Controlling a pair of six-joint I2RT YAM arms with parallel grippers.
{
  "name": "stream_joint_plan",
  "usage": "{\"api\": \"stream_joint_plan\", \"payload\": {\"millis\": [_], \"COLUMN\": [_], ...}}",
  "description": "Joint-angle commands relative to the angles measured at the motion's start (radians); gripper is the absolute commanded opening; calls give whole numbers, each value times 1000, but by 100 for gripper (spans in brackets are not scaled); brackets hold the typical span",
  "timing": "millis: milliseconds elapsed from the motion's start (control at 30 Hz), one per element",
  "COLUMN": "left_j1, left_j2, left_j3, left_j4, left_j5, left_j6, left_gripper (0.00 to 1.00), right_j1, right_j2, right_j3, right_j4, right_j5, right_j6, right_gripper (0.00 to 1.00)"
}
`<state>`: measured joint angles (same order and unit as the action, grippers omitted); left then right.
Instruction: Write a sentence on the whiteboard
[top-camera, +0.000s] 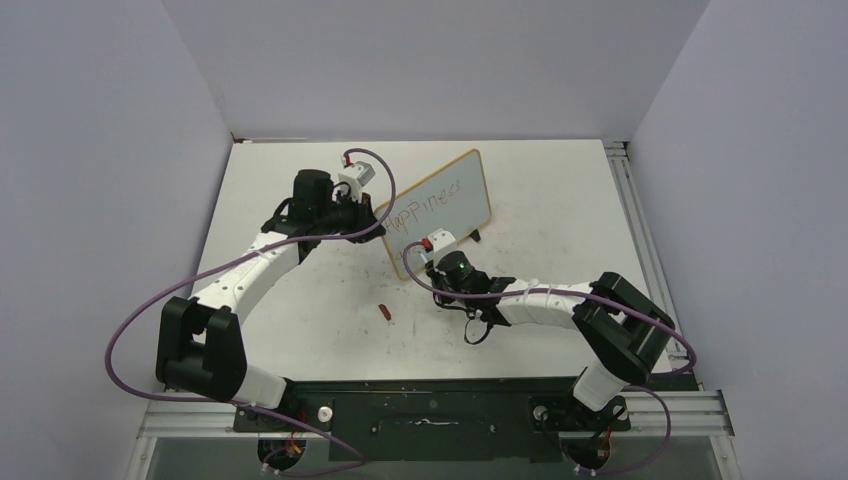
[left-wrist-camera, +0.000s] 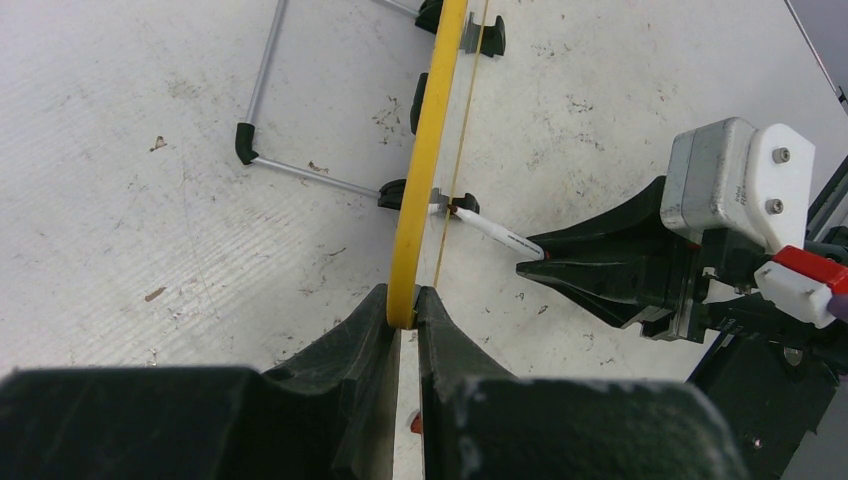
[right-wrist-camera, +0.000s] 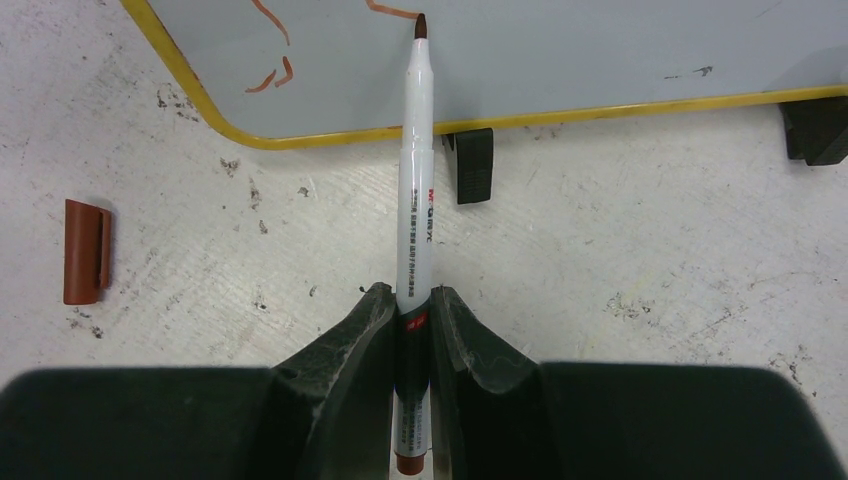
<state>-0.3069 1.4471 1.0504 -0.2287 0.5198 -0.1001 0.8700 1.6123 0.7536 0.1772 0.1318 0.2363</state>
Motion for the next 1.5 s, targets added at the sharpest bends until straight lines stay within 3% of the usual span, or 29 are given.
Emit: {"api": "stream_joint_plan", "payload": {"millis": [0, 1467], "left_j1": [-1, -1], "left_j2": [-37, -42], "left_j3": [32, 30], "left_j4": [16, 16], "left_j5": [1, 2], "left_j6": [16, 14], "left_gripper": [0, 0], "right_j1": [-7, 27], "right_j2": [-4, -27], "right_j3": [53, 67], "right_j4": [28, 34], "right_j5": [26, 15], "right_j6": [-12, -62], "right_gripper": [5, 5]}}
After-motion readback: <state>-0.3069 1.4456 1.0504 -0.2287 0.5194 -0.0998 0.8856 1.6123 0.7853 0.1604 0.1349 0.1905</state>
